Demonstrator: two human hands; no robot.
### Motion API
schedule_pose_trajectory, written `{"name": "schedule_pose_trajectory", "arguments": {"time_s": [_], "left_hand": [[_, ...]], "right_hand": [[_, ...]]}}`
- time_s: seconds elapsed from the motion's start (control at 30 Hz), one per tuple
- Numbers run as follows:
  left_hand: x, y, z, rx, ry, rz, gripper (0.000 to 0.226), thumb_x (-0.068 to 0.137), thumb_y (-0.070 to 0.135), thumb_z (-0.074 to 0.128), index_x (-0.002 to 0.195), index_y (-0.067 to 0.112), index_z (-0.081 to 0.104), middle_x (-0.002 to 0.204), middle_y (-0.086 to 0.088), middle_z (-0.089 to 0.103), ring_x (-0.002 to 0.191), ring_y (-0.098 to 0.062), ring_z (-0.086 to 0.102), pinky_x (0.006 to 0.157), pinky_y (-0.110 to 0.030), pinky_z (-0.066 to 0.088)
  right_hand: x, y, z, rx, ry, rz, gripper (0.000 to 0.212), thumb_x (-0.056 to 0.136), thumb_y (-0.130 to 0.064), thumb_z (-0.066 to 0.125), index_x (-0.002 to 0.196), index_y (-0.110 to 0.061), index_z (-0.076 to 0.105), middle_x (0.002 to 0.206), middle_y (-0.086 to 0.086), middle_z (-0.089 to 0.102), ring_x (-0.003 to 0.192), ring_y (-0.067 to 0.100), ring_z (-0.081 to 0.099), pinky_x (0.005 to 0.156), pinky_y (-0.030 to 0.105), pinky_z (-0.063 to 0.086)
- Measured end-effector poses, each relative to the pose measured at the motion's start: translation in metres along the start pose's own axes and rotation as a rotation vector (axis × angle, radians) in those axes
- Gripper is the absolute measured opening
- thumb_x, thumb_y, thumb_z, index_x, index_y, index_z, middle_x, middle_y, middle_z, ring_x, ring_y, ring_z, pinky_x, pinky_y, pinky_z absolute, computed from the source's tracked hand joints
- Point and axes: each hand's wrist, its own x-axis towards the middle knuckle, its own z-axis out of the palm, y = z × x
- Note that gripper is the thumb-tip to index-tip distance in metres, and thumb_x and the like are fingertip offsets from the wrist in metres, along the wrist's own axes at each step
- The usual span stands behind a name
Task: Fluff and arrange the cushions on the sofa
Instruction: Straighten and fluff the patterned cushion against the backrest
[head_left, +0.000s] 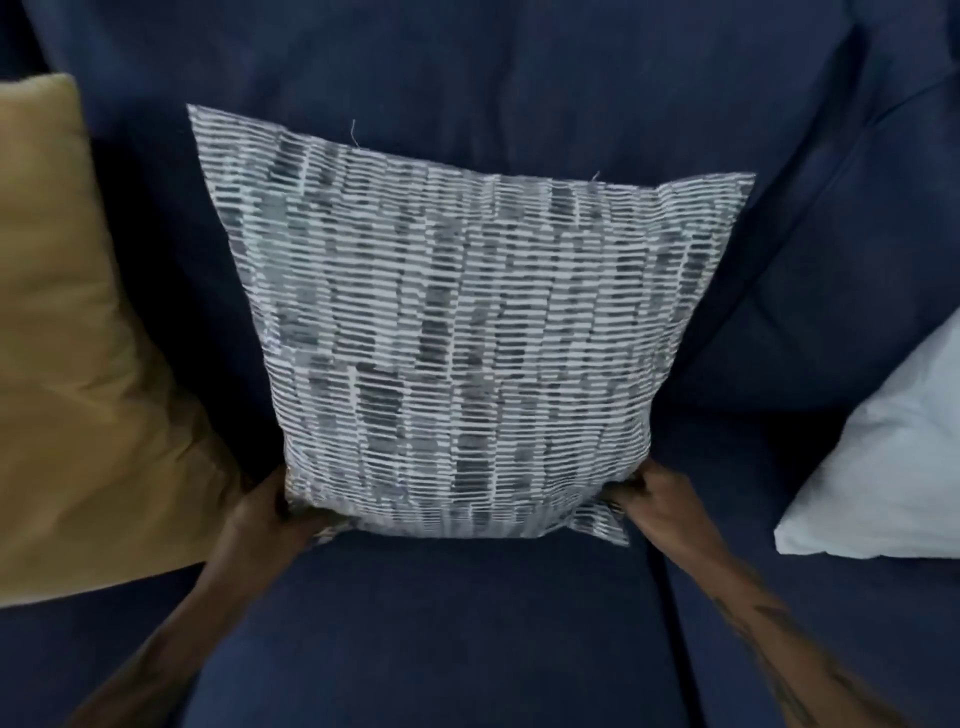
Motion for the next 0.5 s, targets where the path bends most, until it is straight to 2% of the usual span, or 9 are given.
{"name": "schedule_pose_trajectory", "arguments": {"time_s": [0.03,0.1,0.13,0.2,0.23,0.3,0.4,0.43,0.5], "left_hand": [[-0.003,-0.003,-0.002,0.009,-0.012,-0.028,0.050,0.083,0.000,0.085,0.129,0.007,0.066,0.102,-0.009,0.075,0.097,-0.033,0.071,0.063,-0.008,0.049],[-0.006,-0.009,-0.002,0.029,-0.049,-0.053,0.057,0.081,0.010,0.089,0.133,0.008,0.066,0.105,-0.006,0.074,0.098,-0.030,0.070,0.070,-0.012,0.051],[-0.007,-0.011,-0.003,0.041,-0.067,-0.057,0.065,0.075,0.024,0.092,0.133,0.011,0.067,0.106,-0.004,0.076,0.100,-0.031,0.072,0.078,-0.024,0.056],[0.001,-0.029,-0.005,0.017,-0.129,-0.046,0.087,0.054,0.050,0.086,0.130,0.015,0.064,0.108,-0.004,0.077,0.103,-0.034,0.073,0.086,-0.048,0.059],[0.002,-0.027,-0.008,-0.012,-0.143,-0.032,0.093,0.046,0.051,0.081,0.129,0.014,0.061,0.109,-0.005,0.076,0.105,-0.035,0.073,0.088,-0.050,0.059],[-0.003,0.006,-0.023,-0.091,-0.096,0.013,0.098,0.041,0.046,0.076,0.131,0.011,0.058,0.109,-0.007,0.074,0.108,-0.032,0.073,0.090,-0.047,0.059],[-0.015,0.068,-0.047,-0.404,-0.044,0.149,0.083,0.062,0.027,0.082,0.140,0.012,0.058,0.128,-0.013,0.073,0.119,-0.028,0.071,0.098,-0.051,0.058],[-0.017,0.086,-0.054,-0.509,-0.017,0.206,0.075,0.074,0.020,0.082,0.144,0.011,0.057,0.135,-0.014,0.071,0.124,-0.030,0.069,0.102,-0.051,0.055],[-0.015,0.125,-0.063,-0.590,0.091,0.287,0.050,0.095,0.020,0.076,0.142,0.013,0.060,0.132,-0.007,0.073,0.120,-0.020,0.071,0.098,-0.036,0.058]], "right_hand": [[-0.003,0.005,0.002,-0.025,-0.017,0.018,0.018,0.090,-0.022,0.077,0.093,-0.029,0.061,0.086,-0.025,0.061,0.078,-0.013,0.053,0.064,0.002,0.044],[-0.002,0.013,0.009,-0.082,-0.044,0.062,0.016,0.091,-0.020,0.076,0.089,-0.025,0.061,0.084,-0.017,0.065,0.076,0.002,0.061,0.065,0.010,0.049],[0.000,0.015,0.011,-0.099,-0.082,0.079,0.012,0.092,-0.021,0.074,0.095,-0.022,0.063,0.090,-0.010,0.069,0.081,0.008,0.063,0.064,0.012,0.048],[0.003,0.010,0.011,-0.111,-0.135,0.117,0.022,0.093,-0.019,0.070,0.114,-0.017,0.065,0.105,-0.005,0.068,0.096,0.013,0.062,0.068,0.016,0.046],[0.001,0.003,0.007,-0.080,-0.114,0.126,0.032,0.092,-0.013,0.068,0.124,-0.017,0.064,0.108,-0.007,0.065,0.102,0.013,0.061,0.074,0.020,0.045],[-0.007,-0.020,-0.011,0.194,0.035,0.076,0.054,0.088,0.005,0.058,0.136,-0.020,0.061,0.111,-0.014,0.066,0.100,0.009,0.061,0.082,0.022,0.043],[-0.012,-0.060,-0.053,0.692,0.124,-0.194,0.067,0.079,0.012,0.049,0.136,-0.022,0.062,0.124,-0.012,0.073,0.113,0.006,0.066,0.097,0.030,0.049],[-0.011,-0.075,-0.065,0.761,0.096,-0.256,0.060,0.085,0.006,0.051,0.135,-0.023,0.061,0.131,-0.009,0.071,0.119,0.008,0.064,0.099,0.030,0.050],[-0.005,-0.105,-0.078,0.764,0.067,-0.278,0.035,0.100,-0.013,0.055,0.131,-0.026,0.064,0.130,-0.008,0.072,0.116,0.007,0.067,0.097,0.027,0.052]]}}
